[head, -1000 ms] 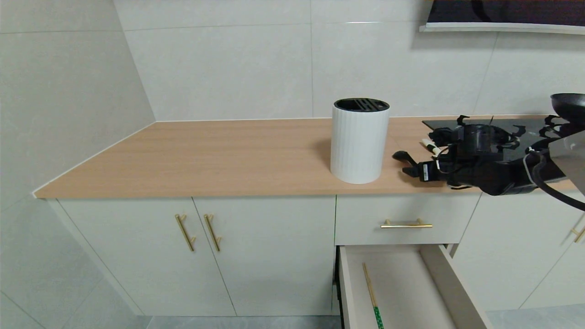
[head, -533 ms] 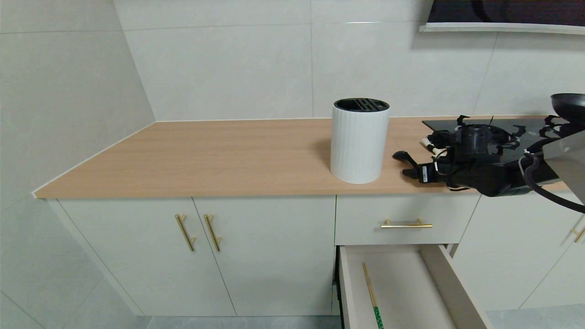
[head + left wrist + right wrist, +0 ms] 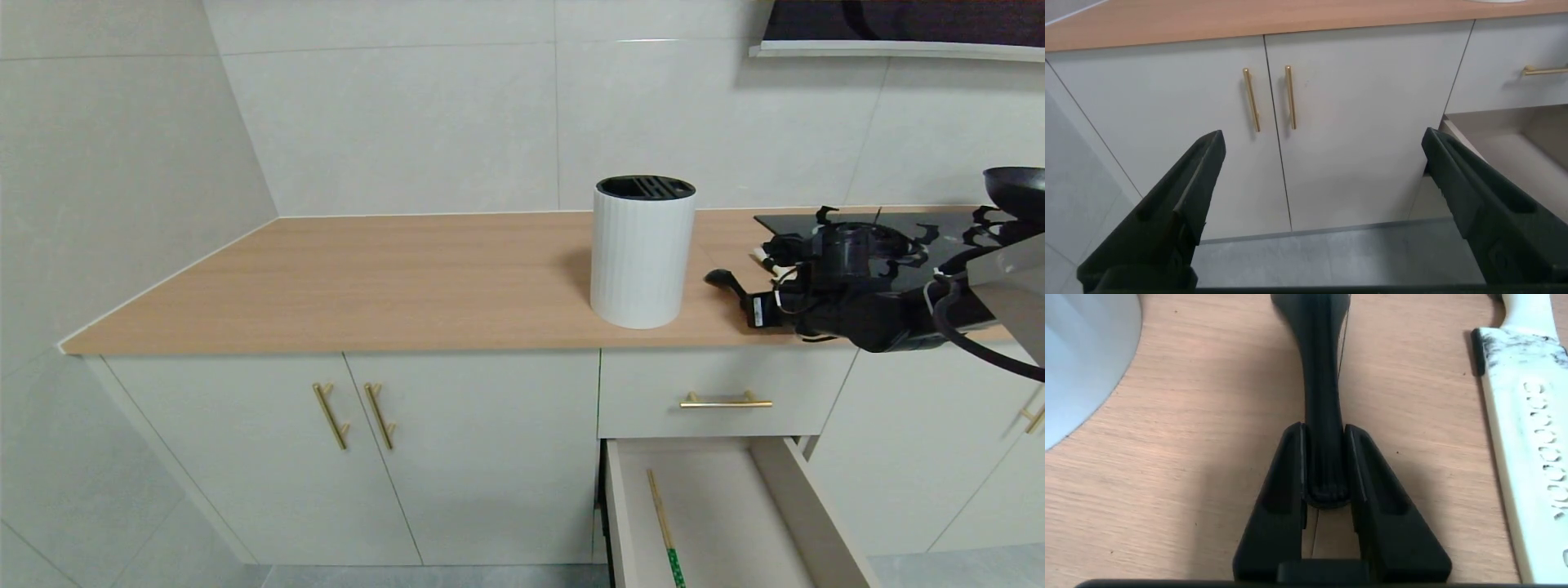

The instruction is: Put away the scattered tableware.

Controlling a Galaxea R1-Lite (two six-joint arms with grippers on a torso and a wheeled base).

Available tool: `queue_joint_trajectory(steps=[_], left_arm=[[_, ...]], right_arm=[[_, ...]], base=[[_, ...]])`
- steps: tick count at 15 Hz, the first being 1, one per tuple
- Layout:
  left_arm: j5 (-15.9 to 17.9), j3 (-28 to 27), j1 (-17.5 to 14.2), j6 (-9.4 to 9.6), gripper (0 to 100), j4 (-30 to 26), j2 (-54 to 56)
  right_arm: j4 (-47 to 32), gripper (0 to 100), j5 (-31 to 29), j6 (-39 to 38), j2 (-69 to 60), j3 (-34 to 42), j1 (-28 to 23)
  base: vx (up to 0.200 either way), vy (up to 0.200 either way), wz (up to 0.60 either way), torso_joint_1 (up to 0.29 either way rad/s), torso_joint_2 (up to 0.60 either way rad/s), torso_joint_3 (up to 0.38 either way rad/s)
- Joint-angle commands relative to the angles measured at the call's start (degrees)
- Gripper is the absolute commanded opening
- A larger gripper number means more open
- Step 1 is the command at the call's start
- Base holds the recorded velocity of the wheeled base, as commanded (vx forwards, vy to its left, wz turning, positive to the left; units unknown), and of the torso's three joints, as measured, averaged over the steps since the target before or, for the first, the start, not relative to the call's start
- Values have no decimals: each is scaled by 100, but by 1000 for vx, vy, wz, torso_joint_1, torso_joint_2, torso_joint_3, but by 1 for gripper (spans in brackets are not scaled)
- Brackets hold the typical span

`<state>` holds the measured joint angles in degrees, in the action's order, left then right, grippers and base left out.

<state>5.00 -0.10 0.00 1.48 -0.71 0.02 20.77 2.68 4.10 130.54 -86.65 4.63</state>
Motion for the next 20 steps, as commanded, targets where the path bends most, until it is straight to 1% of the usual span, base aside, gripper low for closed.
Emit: queue_joint_trajectory(steps=[1, 5, 9, 11, 12, 13, 14, 15, 16, 18, 20], left_arm=[[1, 1, 0, 2, 100, 0, -2], [1, 1, 0, 2, 100, 0, -2], [1, 1, 0, 2, 100, 0, -2], [1, 1, 0, 2, 100, 0, -2], [1, 1, 0, 2, 100, 0, -2], [1, 1, 0, 2, 100, 0, -2], [1, 1, 0, 2, 100, 0, -2], [1, 1, 0, 2, 100, 0, -2], [1, 1, 0, 2, 100, 0, -2], [1, 1, 0, 2, 100, 0, -2], [1, 1, 0, 2, 100, 0, -2]], right_arm=[[-3, 0, 4, -5, -37, -1, 3], [-82, 0, 13, -348, -301, 17, 3], [-671, 0, 13, -752, -1083, 289, 38], [-873, 0, 13, -963, -1399, 588, 161], [-891, 0, 13, -972, -1645, 904, 196], [-847, 0, 57, -972, -2023, 1414, 231], [-820, 0, 66, -972, -2261, 1713, 301], [-820, 0, 83, -963, -2639, 2179, 310], [-803, 0, 83, -937, -2902, 2504, 319], [-715, 0, 83, -937, -3175, 2926, 416], [-610, 0, 66, -919, -3535, 3532, 627]], base=[[0, 0, 0, 0, 0, 0], [0, 0, 0, 0, 0, 0], [0, 0, 0, 0, 0, 0], [0, 0, 0, 0, 0, 0], [0, 0, 0, 0, 0, 0], [0, 0, 0, 0, 0, 0], [0, 0, 0, 0, 0, 0], [0, 0, 0, 0, 0, 0], [0, 0, 0, 0, 0, 0], [0, 0, 0, 0, 0, 0], [0, 0, 0, 0, 0, 0]])
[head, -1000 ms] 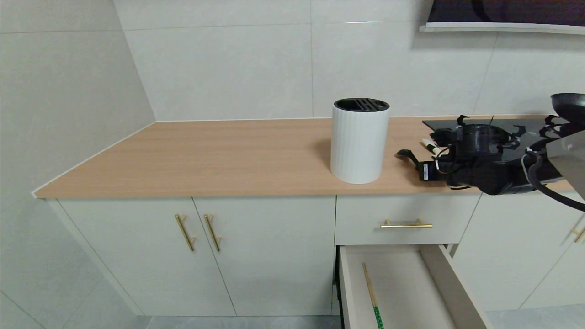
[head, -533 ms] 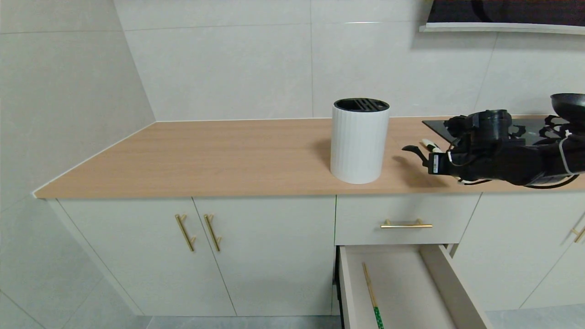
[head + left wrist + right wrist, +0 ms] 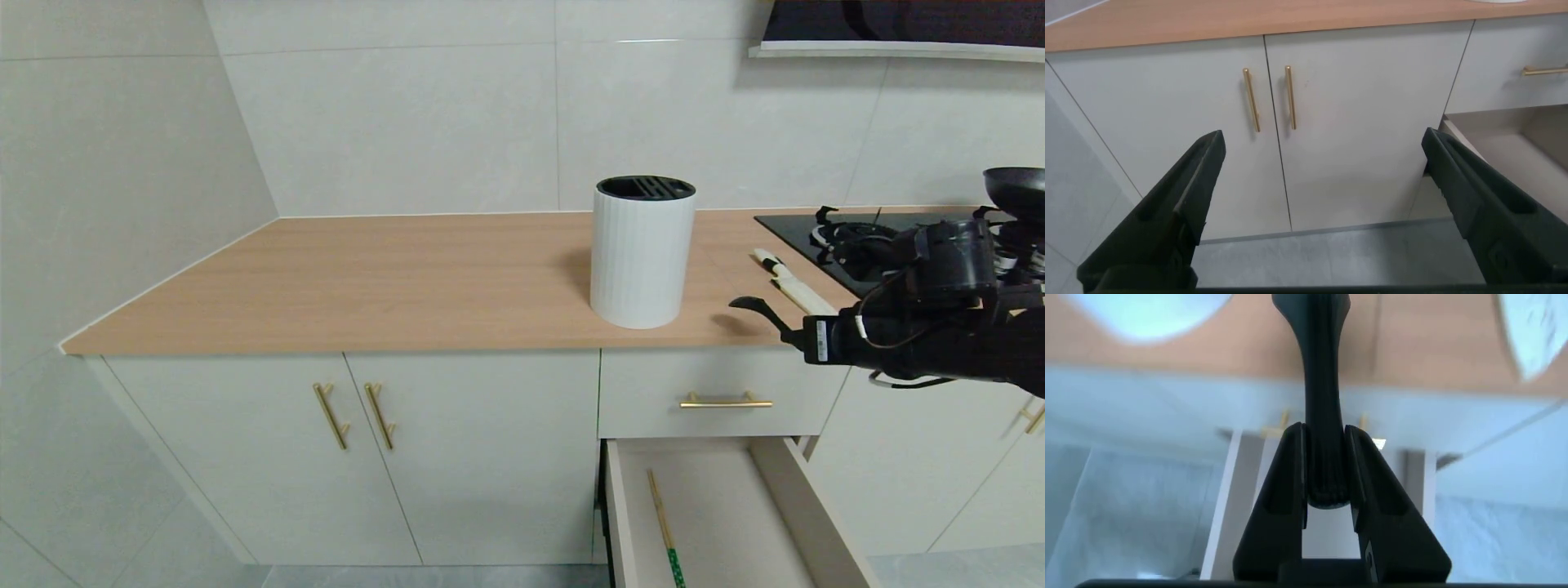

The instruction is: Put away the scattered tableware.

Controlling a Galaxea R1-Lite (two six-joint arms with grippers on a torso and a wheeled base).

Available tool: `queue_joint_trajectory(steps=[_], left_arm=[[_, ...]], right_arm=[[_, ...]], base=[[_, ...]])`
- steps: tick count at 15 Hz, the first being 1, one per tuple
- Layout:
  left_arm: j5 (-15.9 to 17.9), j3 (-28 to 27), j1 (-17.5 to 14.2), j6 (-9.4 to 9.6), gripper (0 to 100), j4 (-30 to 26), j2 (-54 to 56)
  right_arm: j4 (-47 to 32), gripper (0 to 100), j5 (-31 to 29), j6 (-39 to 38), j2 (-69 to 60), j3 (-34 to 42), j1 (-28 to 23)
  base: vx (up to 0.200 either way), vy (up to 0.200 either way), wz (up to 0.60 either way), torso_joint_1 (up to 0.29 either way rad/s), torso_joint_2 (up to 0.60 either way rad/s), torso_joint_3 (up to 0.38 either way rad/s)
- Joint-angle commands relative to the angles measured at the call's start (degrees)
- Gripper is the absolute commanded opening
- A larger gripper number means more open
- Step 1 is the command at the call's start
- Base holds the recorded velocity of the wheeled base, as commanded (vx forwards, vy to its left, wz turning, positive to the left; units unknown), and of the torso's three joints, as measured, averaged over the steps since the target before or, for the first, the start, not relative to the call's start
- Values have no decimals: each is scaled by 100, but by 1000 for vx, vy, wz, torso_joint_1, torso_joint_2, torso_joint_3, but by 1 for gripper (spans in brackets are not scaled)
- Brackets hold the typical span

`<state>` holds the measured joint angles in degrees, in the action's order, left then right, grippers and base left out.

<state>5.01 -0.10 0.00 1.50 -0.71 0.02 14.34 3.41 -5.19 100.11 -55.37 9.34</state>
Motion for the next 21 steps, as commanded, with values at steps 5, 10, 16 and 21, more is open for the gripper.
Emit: queue_joint_trajectory(steps=[5, 10, 16, 21], left_arm=[[0, 1, 0, -1, 100, 0, -2], [0, 1, 0, -1, 100, 0, -2], [0, 1, 0, -1, 100, 0, -2], [0, 1, 0, -1, 100, 0, -2]], right_arm=[[69, 0, 19, 563, -809, 1019, 253], [78, 0, 19, 757, -747, 1169, 358], [78, 0, 10, 853, -651, 1195, 376], [78, 0, 10, 853, -624, 1195, 420]], base=[[0, 0, 0, 0, 0, 0], [0, 0, 0, 0, 0, 0], [0, 0, 0, 0, 0, 0], [0, 0, 0, -120, 290, 170]])
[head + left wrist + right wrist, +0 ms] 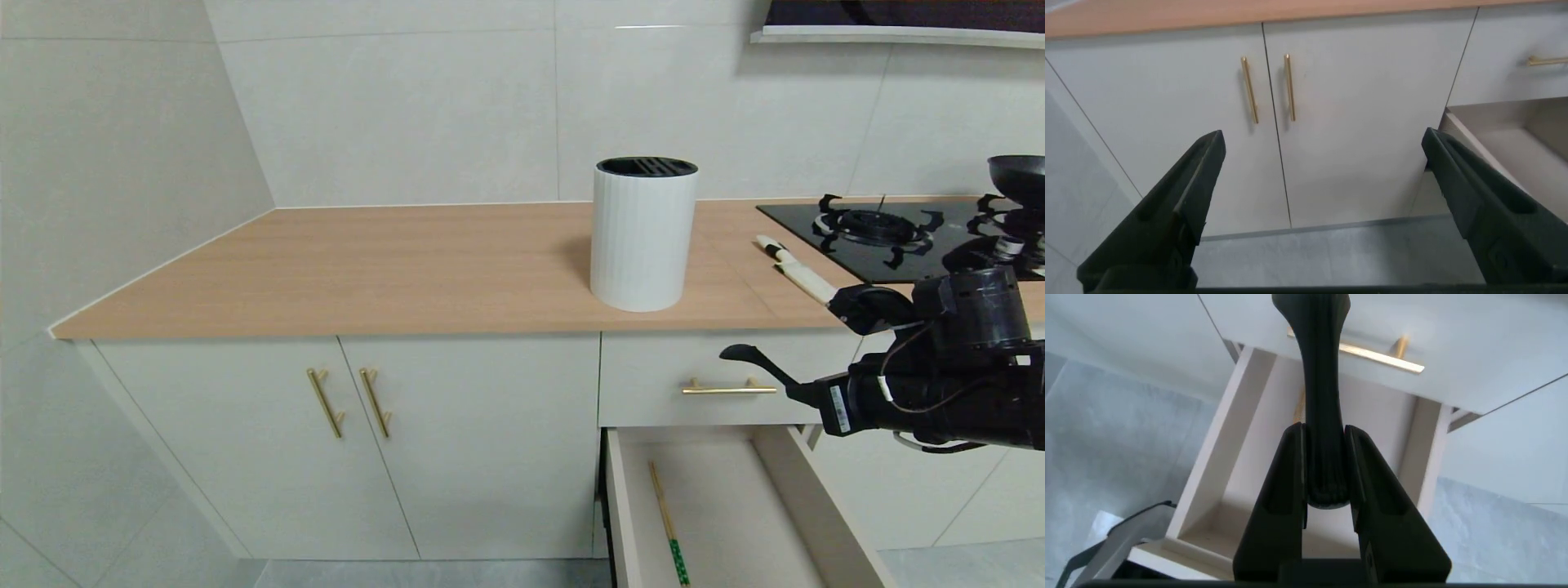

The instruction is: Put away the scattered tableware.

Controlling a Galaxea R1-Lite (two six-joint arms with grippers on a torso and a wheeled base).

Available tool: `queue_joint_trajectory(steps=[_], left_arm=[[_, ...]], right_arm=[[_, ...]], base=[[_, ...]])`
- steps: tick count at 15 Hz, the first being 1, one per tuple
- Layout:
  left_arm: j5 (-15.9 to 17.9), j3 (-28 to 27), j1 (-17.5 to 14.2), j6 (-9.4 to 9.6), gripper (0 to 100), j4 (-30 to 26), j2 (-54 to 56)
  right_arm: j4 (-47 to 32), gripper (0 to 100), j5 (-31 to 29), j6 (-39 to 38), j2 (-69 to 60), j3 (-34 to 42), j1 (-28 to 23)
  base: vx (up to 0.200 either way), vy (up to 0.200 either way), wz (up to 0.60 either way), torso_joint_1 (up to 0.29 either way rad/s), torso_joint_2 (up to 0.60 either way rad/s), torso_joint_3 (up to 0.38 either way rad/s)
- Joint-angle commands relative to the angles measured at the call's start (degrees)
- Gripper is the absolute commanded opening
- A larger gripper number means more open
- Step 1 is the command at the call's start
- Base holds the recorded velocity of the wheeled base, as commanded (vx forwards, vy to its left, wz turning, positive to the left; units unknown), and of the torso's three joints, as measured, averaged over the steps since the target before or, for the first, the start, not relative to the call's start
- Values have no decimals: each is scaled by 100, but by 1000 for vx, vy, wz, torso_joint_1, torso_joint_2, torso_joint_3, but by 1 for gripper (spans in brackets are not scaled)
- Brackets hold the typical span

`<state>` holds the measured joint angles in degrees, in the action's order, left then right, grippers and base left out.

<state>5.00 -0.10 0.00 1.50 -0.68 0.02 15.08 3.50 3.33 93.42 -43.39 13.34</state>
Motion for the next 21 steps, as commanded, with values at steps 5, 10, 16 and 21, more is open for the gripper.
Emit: queue_joint_trajectory(steps=[5, 10, 16, 21], left_arm=[[1, 1, 0, -1, 100, -2, -2], [1, 1, 0, -1, 100, -2, -2], [1, 1, 0, -1, 100, -2, -2], [1, 1, 0, -1, 100, -2, -2]], right_arm=[[4, 0, -7, 1, 115, 6, 55], [13, 0, -16, 1, 300, -3, 55], [136, 0, -33, 1, 528, -12, 55], [180, 0, -42, 1, 933, -56, 55]], base=[[0, 0, 0, -187, 474, 282], [0, 0, 0, -159, 460, 293], [0, 0, 0, -96, 343, 241], [0, 0, 0, -3, 12, 9]])
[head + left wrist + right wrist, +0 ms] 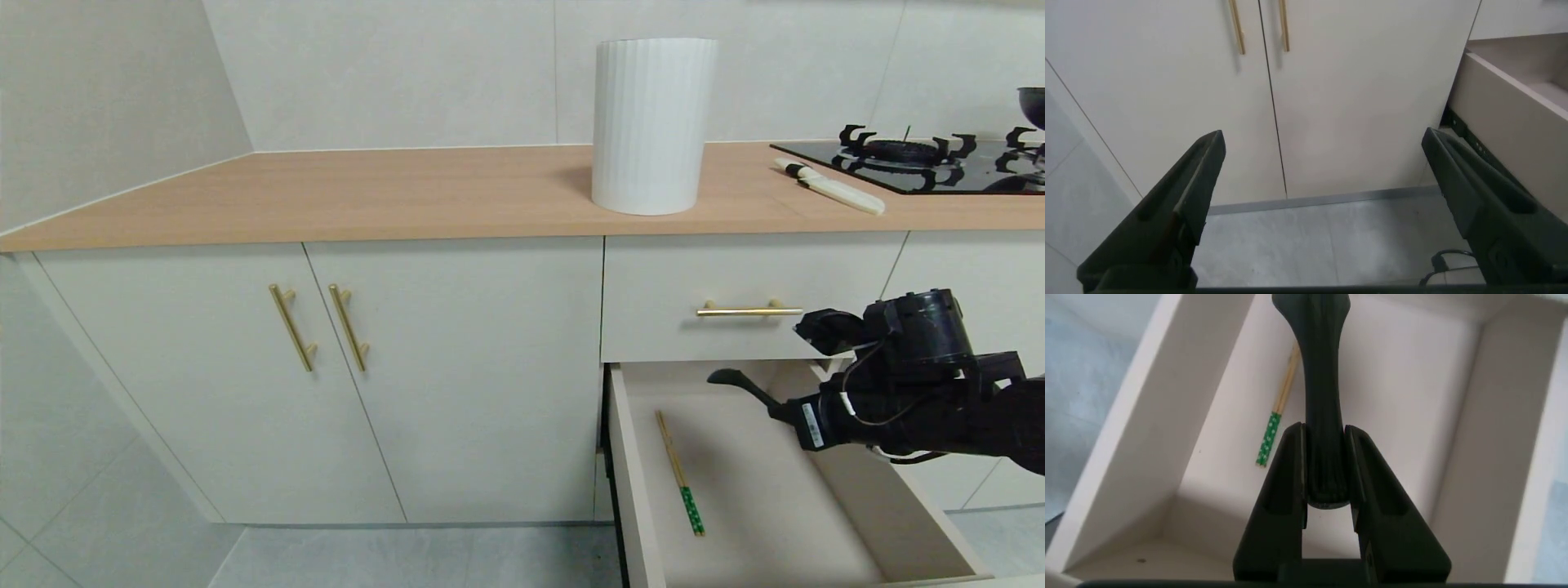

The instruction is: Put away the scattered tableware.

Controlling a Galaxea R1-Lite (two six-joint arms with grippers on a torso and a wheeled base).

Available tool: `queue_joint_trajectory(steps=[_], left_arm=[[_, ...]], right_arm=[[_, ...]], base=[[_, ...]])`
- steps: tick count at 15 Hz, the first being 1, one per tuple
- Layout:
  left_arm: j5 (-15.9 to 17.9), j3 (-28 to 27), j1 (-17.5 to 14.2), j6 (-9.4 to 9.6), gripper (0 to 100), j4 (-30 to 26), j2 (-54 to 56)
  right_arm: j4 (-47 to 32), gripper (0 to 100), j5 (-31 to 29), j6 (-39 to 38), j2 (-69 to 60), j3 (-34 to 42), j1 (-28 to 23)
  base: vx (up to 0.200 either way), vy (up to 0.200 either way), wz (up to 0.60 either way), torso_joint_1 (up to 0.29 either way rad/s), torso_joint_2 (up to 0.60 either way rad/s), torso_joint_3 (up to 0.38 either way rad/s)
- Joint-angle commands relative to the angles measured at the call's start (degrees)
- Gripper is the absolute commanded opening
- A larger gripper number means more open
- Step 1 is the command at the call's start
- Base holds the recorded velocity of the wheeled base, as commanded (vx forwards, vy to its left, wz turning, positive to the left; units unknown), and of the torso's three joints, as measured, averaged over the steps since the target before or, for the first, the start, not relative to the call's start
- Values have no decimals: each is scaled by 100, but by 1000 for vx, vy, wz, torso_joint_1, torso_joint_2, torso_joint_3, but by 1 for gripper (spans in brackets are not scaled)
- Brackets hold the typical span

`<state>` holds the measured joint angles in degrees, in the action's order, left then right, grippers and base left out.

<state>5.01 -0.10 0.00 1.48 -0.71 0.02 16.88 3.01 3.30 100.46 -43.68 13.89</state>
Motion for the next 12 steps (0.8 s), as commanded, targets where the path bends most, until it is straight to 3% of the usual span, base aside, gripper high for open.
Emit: queue_joint_trajectory(steps=[1, 5, 8, 12], left_arm=[[0, 1, 0, 2, 100, 0, -2], [0, 1, 0, 2, 100, 0, -2], [0, 1, 0, 2, 100, 0, -2], [0, 1, 0, 2, 100, 0, -2]], right_arm=[[149, 0, -2, 4, 501, -18, 0], [781, 0, -363, -84, 1626, -167, 27], [799, 0, -451, -954, 2443, -624, 202], [825, 0, -1057, -1121, 3296, -941, 211]], base=[[0, 0, 0, 0, 0, 0], [0, 0, 0, 0, 0, 0], [0, 0, 0, 0, 0, 0], [0, 0, 0, 0, 0, 0]])
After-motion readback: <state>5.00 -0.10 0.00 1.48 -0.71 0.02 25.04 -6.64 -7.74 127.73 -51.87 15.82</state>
